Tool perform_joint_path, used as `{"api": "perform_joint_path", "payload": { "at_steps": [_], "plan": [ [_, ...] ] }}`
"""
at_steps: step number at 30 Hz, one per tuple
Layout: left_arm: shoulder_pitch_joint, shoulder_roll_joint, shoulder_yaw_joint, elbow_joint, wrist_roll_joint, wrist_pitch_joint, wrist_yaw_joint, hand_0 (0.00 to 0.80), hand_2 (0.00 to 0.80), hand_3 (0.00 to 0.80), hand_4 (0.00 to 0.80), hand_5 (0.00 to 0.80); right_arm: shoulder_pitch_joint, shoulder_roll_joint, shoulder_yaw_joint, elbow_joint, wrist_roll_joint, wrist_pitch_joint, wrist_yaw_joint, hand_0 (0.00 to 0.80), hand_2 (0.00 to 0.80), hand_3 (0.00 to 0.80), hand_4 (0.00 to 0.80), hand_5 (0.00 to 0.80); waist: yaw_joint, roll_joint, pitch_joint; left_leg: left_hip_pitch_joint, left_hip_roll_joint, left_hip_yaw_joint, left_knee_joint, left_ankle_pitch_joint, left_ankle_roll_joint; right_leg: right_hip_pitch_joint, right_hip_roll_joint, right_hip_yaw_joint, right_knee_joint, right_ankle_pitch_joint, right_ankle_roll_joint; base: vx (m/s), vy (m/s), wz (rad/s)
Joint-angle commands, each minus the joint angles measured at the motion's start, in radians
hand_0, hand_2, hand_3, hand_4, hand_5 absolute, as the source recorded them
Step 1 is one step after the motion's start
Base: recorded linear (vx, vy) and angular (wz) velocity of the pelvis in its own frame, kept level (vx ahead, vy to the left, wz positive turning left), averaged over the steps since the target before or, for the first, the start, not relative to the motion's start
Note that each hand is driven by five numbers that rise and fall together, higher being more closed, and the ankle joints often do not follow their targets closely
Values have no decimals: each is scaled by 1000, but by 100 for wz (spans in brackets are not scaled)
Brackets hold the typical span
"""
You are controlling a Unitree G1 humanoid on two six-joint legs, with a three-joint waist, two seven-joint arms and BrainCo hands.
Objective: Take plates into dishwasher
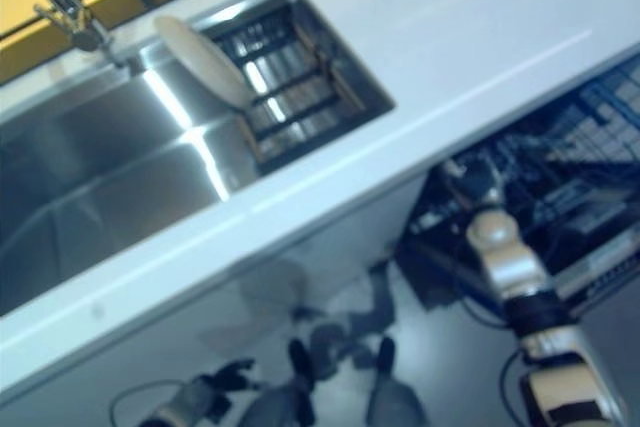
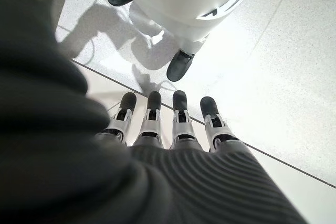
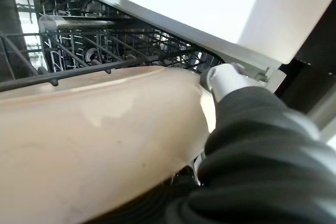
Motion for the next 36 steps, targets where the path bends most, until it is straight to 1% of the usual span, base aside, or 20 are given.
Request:
{"api": "perform_joint_path", "payload": {
  "at_steps": [1,15,27,28,29,32,33,34,35,36],
  "plan": [
    [-47,43,-35,-11,-20,6,-2,0,0,0,0,0,-92,72,48,43,-4,-33,-11,800,800,800,800,800,20,-75,25,49,-72,57,0,-187,32,-41,-6,30,69,-154,-21,0,0,0],
    [-46,48,-37,-20,-14,9,-13,0,0,0,0,0,-103,56,54,89,-17,-16,-15,800,800,800,800,800,29,-76,20,52,-72,57,0,-185,31,-30,-7,18,58,-149,-18,-3,1,1],
    [-43,47,-34,-31,-13,19,-14,0,0,0,0,0,-94,64,46,96,-27,-20,-19,800,800,800,800,800,31,-77,17,57,-72,62,0,-184,30,-17,-7,10,46,-143,-16,0,0,0],
    [-42,47,-34,-30,-15,17,-13,0,0,0,0,0,-95,63,45,96,-28,-18,-19,744,744,744,744,744,31,-77,17,57,-72,62,0,-184,30,-17,-7,10,46,-143,-16,0,0,0],
    [-43,45,-33,-29,-14,18,-12,0,0,0,0,0,-96,63,44,96,-29,-18,-19,706,706,706,706,706,31,-78,17,58,-72,63,0,-184,30,-16,-7,10,45,-143,-15,0,0,0],
    [-42,45,-33,-25,-13,15,-12,0,0,0,0,0,-94,65,45,94,-29,-19,-27,659,659,659,659,659,32,-78,16,59,-73,63,0,-184,31,-13,-7,9,43,-142,-15,0,0,0],
    [-42,45,-32,-24,-14,15,-11,0,0,0,0,0,-93,66,44,89,-30,-17,-30,574,574,574,574,574,31,-79,16,59,-72,63,0,-184,31,-12,-6,9,43,-142,-15,0,0,0],
    [-41,45,-32,-25,-14,15,-11,0,0,0,0,0,-92,66,44,89,-30,-17,-31,543,543,543,543,543,31,-79,16,59,-72,63,0,-185,31,-12,-6,9,43,-142,-15,0,0,0],
    [-41,44,-32,-26,-14,18,-9,0,0,0,0,0,-89,68,42,84,-31,-16,-38,455,455,455,455,455,31,-80,17,60,-72,63,0,-185,31,-10,-6,9,42,-142,-15,0,0,0],
    [-40,42,-33,-27,-15,19,-6,0,0,0,0,0,-88,71,40,81,-34,-15,-40,348,348,348,348,348,31,-80,17,59,-72,64,0,-185,31,-11,-6,9,41,-142,-15,0,0,0]
  ]
}}
